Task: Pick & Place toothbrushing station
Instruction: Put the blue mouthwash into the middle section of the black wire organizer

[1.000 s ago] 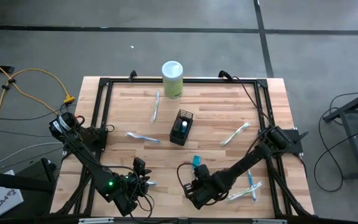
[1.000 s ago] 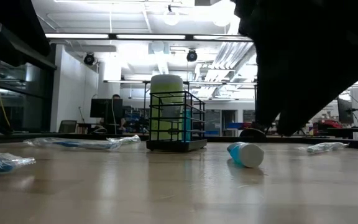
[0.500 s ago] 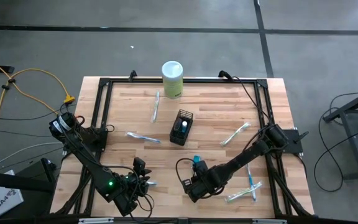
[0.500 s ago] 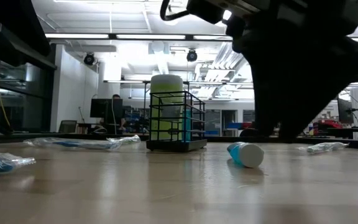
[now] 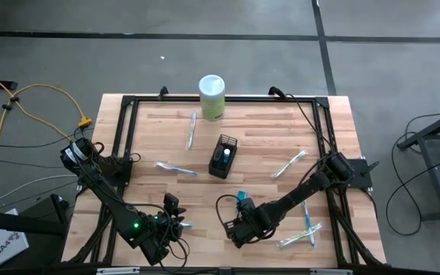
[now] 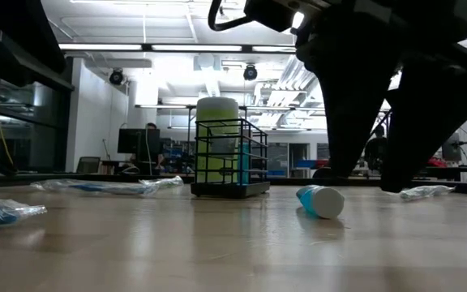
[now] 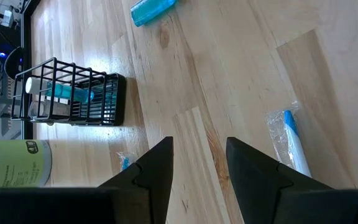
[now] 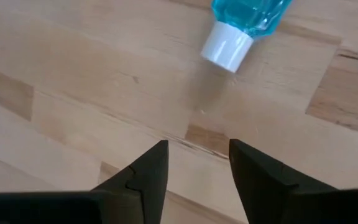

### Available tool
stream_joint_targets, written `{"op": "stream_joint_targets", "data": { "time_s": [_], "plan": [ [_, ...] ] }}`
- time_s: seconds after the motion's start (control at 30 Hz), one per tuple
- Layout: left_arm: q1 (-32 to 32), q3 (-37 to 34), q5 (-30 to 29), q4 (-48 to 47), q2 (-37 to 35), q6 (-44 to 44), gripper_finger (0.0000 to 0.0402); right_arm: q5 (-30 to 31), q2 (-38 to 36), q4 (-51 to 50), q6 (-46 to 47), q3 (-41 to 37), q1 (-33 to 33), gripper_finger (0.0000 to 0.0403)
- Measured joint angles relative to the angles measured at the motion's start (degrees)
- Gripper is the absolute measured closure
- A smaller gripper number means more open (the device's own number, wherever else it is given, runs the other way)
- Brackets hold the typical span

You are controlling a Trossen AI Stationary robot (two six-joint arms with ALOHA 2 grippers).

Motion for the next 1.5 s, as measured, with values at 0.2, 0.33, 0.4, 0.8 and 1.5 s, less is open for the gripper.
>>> {"op": "stream_joint_targets", "data": {
  "time_s": [0.2, 0.33, 0.4, 0.8, 1.5],
  "plan": [
    [0.00, 0.00, 0.00, -0.02, 0.00, 0.00, 0.0262, 0.53, 0.01, 1.16, 0.50, 0.00, -0.99, 0.0244],
    [0.00, 0.00, 0.00, -0.02, 0.00, 0.00, 0.0262, 0.59, 0.01, 1.15, 1.45, 0.00, -2.15, 0.0239],
    [0.00, 0.00, 0.00, -0.02, 0.00, 0.00, 0.0262, 0.59, 0.01, 1.14, 1.46, 0.00, -2.70, 0.0237],
    [0.00, 0.00, 0.02, -0.40, 0.00, 0.00, 0.0262, -1.41, 0.01, -1.12, 3.36, 0.00, -4.17, 0.0236],
    [0.00, -0.02, 0.55, -0.93, 0.00, 0.00, 0.0262, -4.23, 1.42, -2.41, 4.06, -0.02, -6.54, 0.0236]
  ]
}}
